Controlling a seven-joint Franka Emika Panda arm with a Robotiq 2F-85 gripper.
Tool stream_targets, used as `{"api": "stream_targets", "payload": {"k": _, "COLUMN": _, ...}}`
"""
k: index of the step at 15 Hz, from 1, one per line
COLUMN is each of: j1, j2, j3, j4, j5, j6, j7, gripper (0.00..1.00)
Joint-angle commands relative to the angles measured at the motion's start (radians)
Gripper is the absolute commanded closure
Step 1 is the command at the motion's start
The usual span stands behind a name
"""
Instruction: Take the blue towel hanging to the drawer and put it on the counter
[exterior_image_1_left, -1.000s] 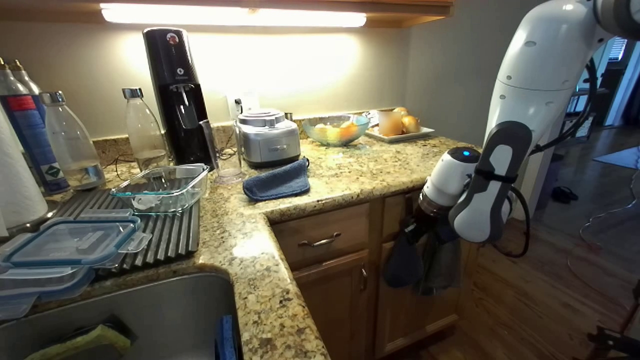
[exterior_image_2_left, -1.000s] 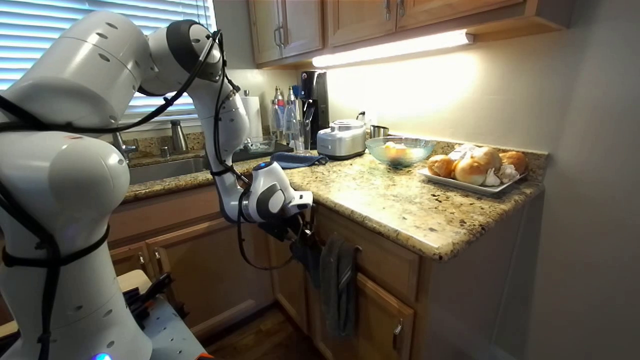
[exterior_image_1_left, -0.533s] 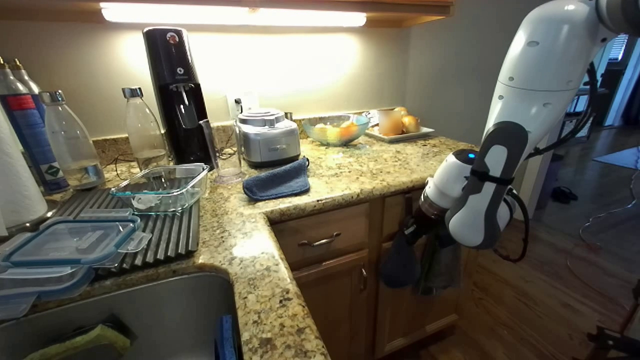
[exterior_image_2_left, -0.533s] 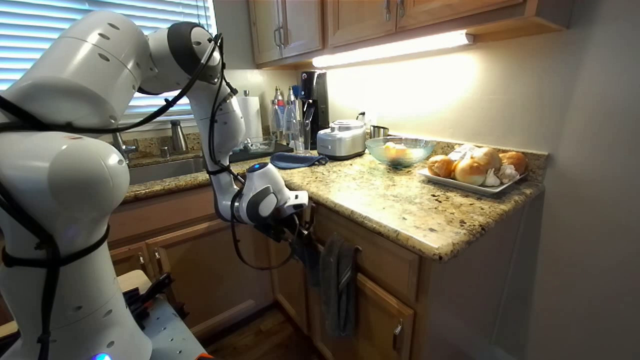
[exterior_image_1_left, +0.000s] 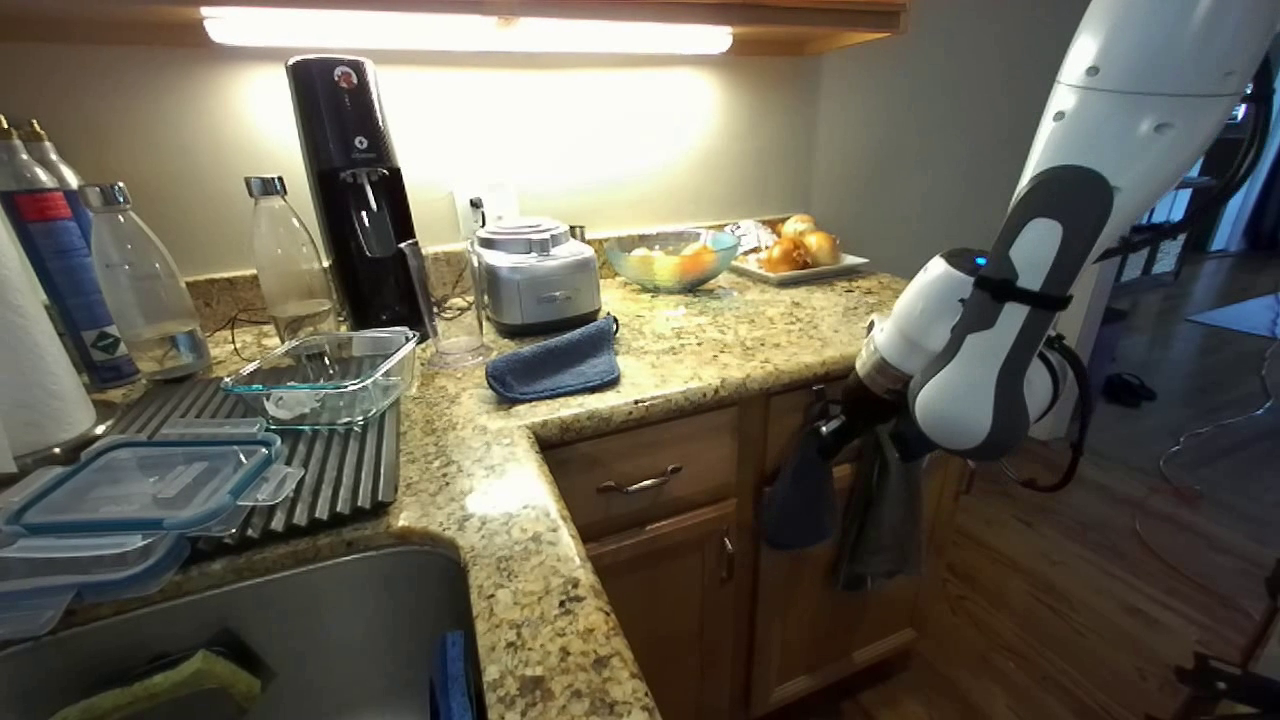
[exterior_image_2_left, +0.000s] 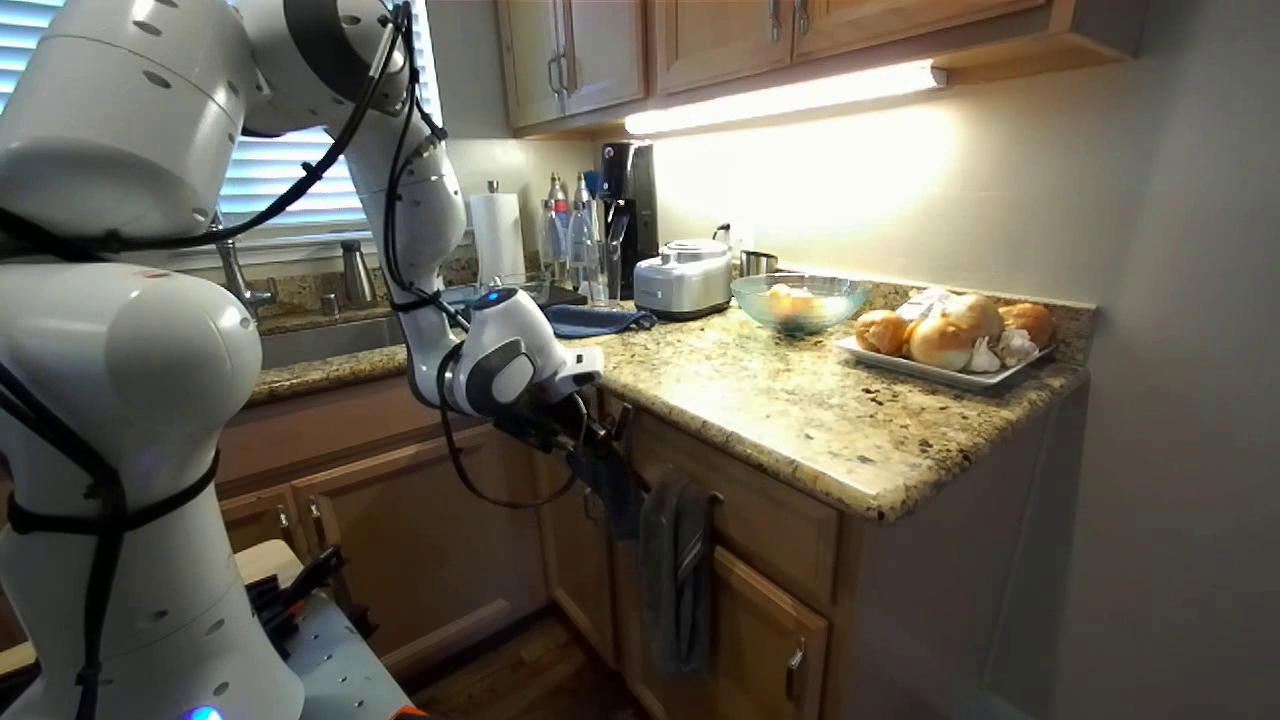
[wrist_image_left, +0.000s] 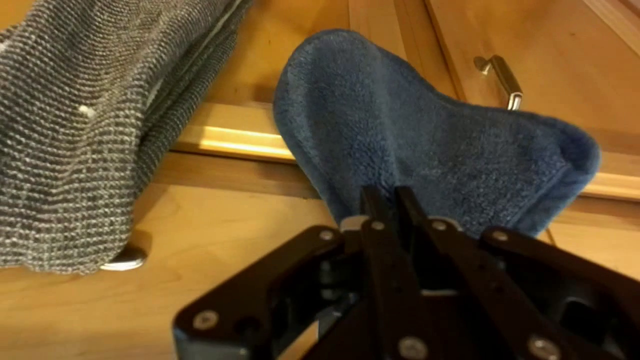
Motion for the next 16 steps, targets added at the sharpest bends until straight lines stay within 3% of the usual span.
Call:
{"api": "stream_targets", "payload": {"k": 1, "j1": 0.007, "j2": -0.157, "j3": 0.002, "j4": -0.138, "j5": 0.035, "j6": 0.000, "j7": -0.049, "gripper": 0.94}}
{"api": "stream_targets", "payload": {"k": 10, "j1": -0.020, "j2": -0.361, "j3": 0.013, "j4": -0.256, "j5": -0.012, "j6": -0.153, "j7": -0.045, "gripper": 0.94}}
{"api": "stream_targets", "payload": {"k": 16, "j1": -0.022, "j2": -0.484, "j3": 0.011, "j4": -0.277, "j5": -0.025, "j6": -0.336, "j7": -0.091, "gripper": 0.94}}
